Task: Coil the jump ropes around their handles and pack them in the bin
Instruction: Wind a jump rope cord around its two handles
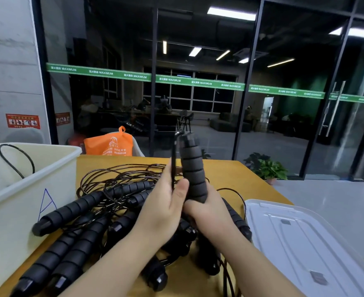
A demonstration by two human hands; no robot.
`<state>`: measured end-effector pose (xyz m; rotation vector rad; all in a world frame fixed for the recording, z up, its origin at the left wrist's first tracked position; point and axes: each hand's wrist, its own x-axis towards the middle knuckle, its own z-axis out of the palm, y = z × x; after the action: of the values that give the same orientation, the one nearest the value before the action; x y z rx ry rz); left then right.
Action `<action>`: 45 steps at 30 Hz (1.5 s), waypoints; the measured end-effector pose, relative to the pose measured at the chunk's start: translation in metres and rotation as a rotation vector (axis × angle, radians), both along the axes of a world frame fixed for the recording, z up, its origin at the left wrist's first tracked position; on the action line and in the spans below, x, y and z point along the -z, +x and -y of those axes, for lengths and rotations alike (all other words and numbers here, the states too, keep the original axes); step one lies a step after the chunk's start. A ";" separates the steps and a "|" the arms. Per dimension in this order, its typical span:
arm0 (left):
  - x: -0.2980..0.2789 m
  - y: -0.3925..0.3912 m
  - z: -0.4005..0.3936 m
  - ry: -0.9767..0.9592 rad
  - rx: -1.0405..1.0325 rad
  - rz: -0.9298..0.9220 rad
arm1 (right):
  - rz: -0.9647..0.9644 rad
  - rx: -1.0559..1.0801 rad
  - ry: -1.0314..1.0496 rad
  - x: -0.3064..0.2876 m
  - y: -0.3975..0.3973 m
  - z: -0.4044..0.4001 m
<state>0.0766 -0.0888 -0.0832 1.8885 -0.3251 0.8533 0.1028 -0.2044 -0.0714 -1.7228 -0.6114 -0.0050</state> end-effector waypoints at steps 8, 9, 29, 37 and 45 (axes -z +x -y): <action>0.012 0.001 0.012 0.356 -0.033 0.066 | -0.516 -0.256 0.522 -0.008 0.010 0.013; 0.012 0.002 0.010 0.357 -0.043 0.092 | -0.506 -0.258 0.513 -0.009 0.010 0.014; -0.023 0.012 -0.064 0.867 -0.149 -0.295 | -0.136 -0.338 0.136 -0.006 0.015 0.038; -0.080 0.014 -0.085 1.146 -0.197 -0.381 | 0.607 -0.173 -0.523 -0.005 0.003 0.034; -0.112 -0.003 -0.050 1.521 -0.558 -0.171 | 0.868 0.063 -0.805 -0.004 -0.014 0.024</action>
<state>0.0739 -0.0389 0.0284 3.5655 -0.3784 0.8225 0.0893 -0.2280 -0.0675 -2.5136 -1.3140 -0.6585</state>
